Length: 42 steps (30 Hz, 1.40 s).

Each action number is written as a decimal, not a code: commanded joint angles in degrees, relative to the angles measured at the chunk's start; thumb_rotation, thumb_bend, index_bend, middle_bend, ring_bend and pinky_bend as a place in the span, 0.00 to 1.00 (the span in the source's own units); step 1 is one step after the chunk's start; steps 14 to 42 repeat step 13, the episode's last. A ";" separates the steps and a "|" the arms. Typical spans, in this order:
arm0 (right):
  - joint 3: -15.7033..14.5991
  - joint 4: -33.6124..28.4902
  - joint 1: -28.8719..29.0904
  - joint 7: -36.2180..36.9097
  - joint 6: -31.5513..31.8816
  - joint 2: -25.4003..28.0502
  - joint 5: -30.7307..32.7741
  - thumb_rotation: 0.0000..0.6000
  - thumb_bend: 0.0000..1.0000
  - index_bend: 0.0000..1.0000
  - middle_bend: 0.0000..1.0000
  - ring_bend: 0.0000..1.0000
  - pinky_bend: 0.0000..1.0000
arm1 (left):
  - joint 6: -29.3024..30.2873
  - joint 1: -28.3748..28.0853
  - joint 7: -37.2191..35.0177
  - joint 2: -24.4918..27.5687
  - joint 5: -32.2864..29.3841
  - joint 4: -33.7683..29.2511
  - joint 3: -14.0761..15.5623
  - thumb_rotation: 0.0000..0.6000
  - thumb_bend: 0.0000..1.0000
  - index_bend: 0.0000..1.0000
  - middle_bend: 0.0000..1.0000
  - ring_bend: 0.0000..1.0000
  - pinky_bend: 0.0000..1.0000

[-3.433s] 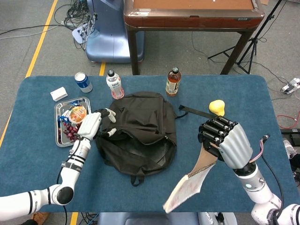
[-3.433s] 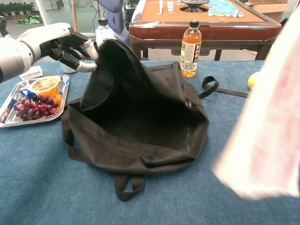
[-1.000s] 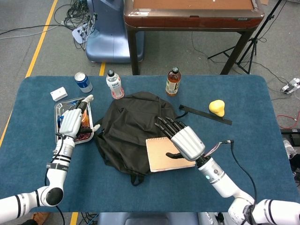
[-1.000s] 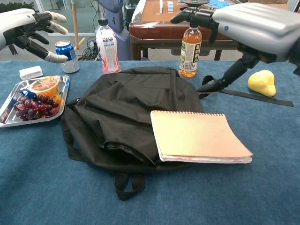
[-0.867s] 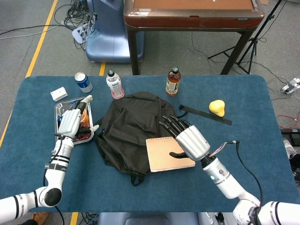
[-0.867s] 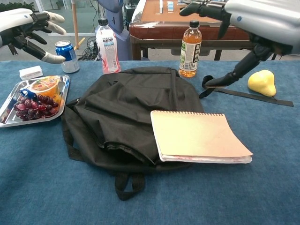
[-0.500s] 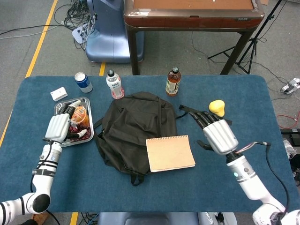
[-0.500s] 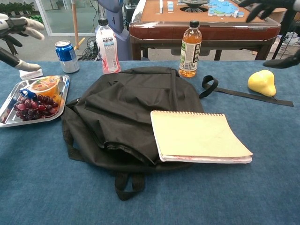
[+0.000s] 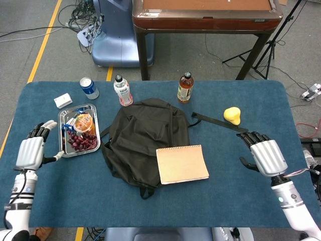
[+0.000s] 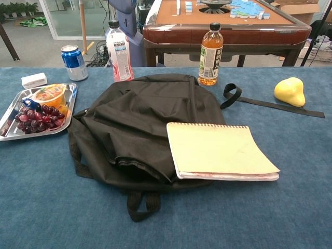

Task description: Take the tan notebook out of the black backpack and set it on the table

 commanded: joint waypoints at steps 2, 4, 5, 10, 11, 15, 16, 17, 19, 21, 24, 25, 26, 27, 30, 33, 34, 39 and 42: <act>-0.70 2.90 -2.93 3.17 3.42 -1.04 -1.78 0.90 0.28 0.29 0.30 0.27 0.44 | 3.40 3.89 -3.02 2.28 3.83 -0.75 2.51 1.00 0.17 0.17 0.13 0.06 0.11; -0.98 3.59 -4.01 4.27 4.31 -1.52 -2.21 0.92 0.28 0.30 0.30 0.27 0.44 | 5.14 5.51 -3.28 2.83 5.64 -1.30 3.50 1.00 0.17 0.18 0.13 0.06 0.09; -1.13 3.59 -4.45 4.59 4.42 -1.53 -2.14 0.93 0.28 0.30 0.30 0.27 0.44 | 5.80 6.13 -3.05 2.98 6.38 -1.52 3.96 1.00 0.17 0.18 0.13 0.07 0.09; -2.02 3.38 -6.43 6.39 4.37 -1.27 -1.97 0.97 0.28 0.30 0.30 0.27 0.44 | 8.25 8.79 -0.64 3.02 8.89 -2.57 5.78 1.00 0.17 0.18 0.13 0.07 0.09; -2.18 3.45 -6.68 6.58 4.35 -1.25 -2.16 0.98 0.28 0.31 0.31 0.27 0.44 | 8.58 9.22 -0.62 2.96 9.09 -2.81 5.91 1.00 0.17 0.18 0.13 0.07 0.09; -2.25 3.64 -7.33 6.80 4.81 -1.35 -2.56 0.98 0.28 0.32 0.31 0.28 0.44 | 9.29 10.12 -0.56 2.81 9.55 -3.29 6.15 1.00 0.17 0.18 0.13 0.07 0.09; -2.25 3.64 -7.33 6.80 4.81 -1.35 -2.56 0.98 0.28 0.32 0.31 0.28 0.44 | 9.29 10.12 -0.56 2.81 9.55 -3.29 6.15 1.00 0.17 0.18 0.13 0.07 0.09; -2.25 3.64 -7.33 6.80 4.81 -1.35 -2.56 0.98 0.28 0.32 0.31 0.28 0.44 | 9.29 10.12 -0.56 2.81 9.55 -3.29 6.15 1.00 0.17 0.18 0.13 0.07 0.09; -2.25 3.64 -7.33 6.80 4.81 -1.35 -2.56 0.98 0.28 0.32 0.31 0.28 0.44 | 9.29 10.12 -0.56 2.81 9.55 -3.29 6.15 1.00 0.17 0.18 0.13 0.07 0.09; -2.25 3.64 -7.33 6.80 4.81 -1.35 -2.56 0.98 0.28 0.32 0.31 0.28 0.44 | 9.29 10.12 -0.56 2.81 9.55 -3.29 6.15 1.00 0.17 0.18 0.13 0.07 0.09; -2.25 3.64 -7.33 6.80 4.81 -1.35 -2.56 0.98 0.28 0.32 0.31 0.28 0.44 | 9.29 10.12 -0.56 2.81 9.55 -3.29 6.15 1.00 0.17 0.18 0.13 0.07 0.09; -2.25 3.64 -7.33 6.80 4.81 -1.35 -2.56 0.98 0.28 0.32 0.31 0.28 0.44 | 9.29 10.12 -0.56 2.81 9.55 -3.29 6.15 1.00 0.17 0.18 0.13 0.07 0.09; -2.25 3.64 -7.33 6.80 4.81 -1.35 -2.56 0.98 0.28 0.32 0.31 0.28 0.44 | 9.29 10.12 -0.56 2.81 9.55 -3.29 6.15 1.00 0.17 0.18 0.13 0.07 0.09; -2.25 3.64 -7.33 6.80 4.81 -1.35 -2.56 0.98 0.28 0.32 0.31 0.28 0.44 | 9.29 10.12 -0.56 2.81 9.55 -3.29 6.15 1.00 0.17 0.18 0.13 0.07 0.09; -2.25 3.64 -7.33 6.80 4.81 -1.35 -2.56 0.98 0.28 0.32 0.31 0.28 0.44 | 9.29 10.12 -0.56 2.81 9.55 -3.29 6.15 1.00 0.17 0.18 0.13 0.07 0.09; -2.25 3.64 -7.33 6.80 4.81 -1.35 -2.56 0.98 0.28 0.32 0.31 0.28 0.44 | 9.29 10.12 -0.56 2.81 9.55 -3.29 6.15 1.00 0.17 0.18 0.13 0.07 0.09; -2.25 3.64 -7.33 6.80 4.81 -1.35 -2.56 0.98 0.28 0.32 0.31 0.28 0.44 | 9.29 10.12 -0.56 2.81 9.55 -3.29 6.15 1.00 0.17 0.18 0.13 0.07 0.09; -2.25 3.64 -7.33 6.80 4.81 -1.35 -2.56 0.98 0.28 0.32 0.31 0.28 0.44 | 9.29 10.12 -0.56 2.81 9.55 -3.29 6.15 1.00 0.17 0.18 0.13 0.07 0.09; -2.25 3.64 -7.33 6.80 4.81 -1.35 -2.56 0.98 0.28 0.32 0.31 0.28 0.44 | 9.29 10.12 -0.56 2.81 9.55 -3.29 6.15 1.00 0.17 0.18 0.13 0.07 0.09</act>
